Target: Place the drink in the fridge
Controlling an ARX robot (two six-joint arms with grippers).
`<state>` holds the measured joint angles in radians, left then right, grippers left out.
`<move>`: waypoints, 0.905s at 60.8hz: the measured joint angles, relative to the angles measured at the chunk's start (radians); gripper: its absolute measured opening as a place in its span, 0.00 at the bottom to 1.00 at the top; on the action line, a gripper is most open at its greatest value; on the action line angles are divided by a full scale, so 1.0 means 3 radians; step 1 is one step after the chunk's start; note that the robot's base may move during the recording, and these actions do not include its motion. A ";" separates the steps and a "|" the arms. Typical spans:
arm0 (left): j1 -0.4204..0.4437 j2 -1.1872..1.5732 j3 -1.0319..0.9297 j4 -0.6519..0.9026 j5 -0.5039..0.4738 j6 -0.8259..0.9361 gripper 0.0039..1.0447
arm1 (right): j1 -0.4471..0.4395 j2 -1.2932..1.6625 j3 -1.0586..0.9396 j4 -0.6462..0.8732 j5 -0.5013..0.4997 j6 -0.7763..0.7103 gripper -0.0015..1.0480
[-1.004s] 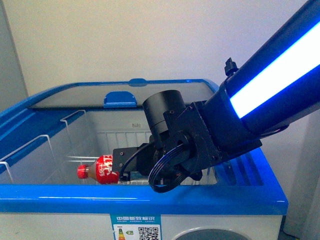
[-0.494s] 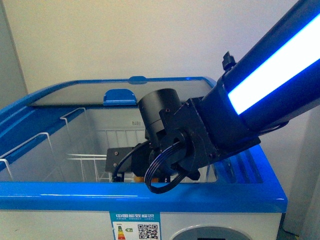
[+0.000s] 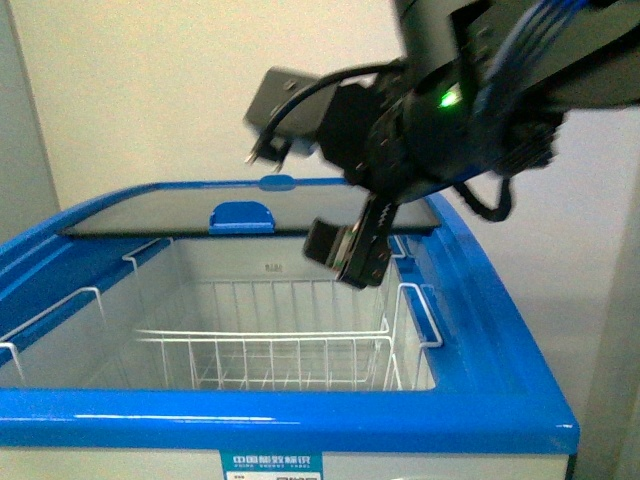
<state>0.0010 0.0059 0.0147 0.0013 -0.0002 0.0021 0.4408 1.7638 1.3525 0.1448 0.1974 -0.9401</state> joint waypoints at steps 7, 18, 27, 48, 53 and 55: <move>0.0000 0.0000 0.0000 0.0000 0.0000 0.0000 0.02 | -0.0238 -0.0481 -0.0221 -0.0050 0.0416 0.0637 0.93; 0.0000 0.0000 0.0000 0.0000 0.0000 0.0000 0.02 | -0.0698 -0.1422 -0.0765 -0.0650 0.0830 0.1815 0.93; 0.0000 0.0000 0.0000 0.0000 0.0000 0.0000 0.02 | -0.1030 -0.2711 -0.1572 -0.1658 0.0647 0.3101 0.93; 0.0000 0.0000 0.0000 -0.0001 0.0000 0.0000 0.02 | -0.1462 -0.5329 -0.3878 -0.0659 -0.0651 0.3185 0.36; 0.0000 0.0000 0.0000 -0.0001 0.0000 0.0000 0.02 | -0.1462 -0.5432 -0.3978 -0.0605 -0.0650 0.3166 0.17; 0.0000 0.0000 0.0000 -0.0001 0.0001 0.0000 0.02 | -0.1464 -0.5464 -0.3995 -0.0589 -0.0665 0.3157 0.11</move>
<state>0.0010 0.0059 0.0147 0.0010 0.0002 0.0021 0.0017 0.1246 0.1539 -0.0319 -0.0021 0.0071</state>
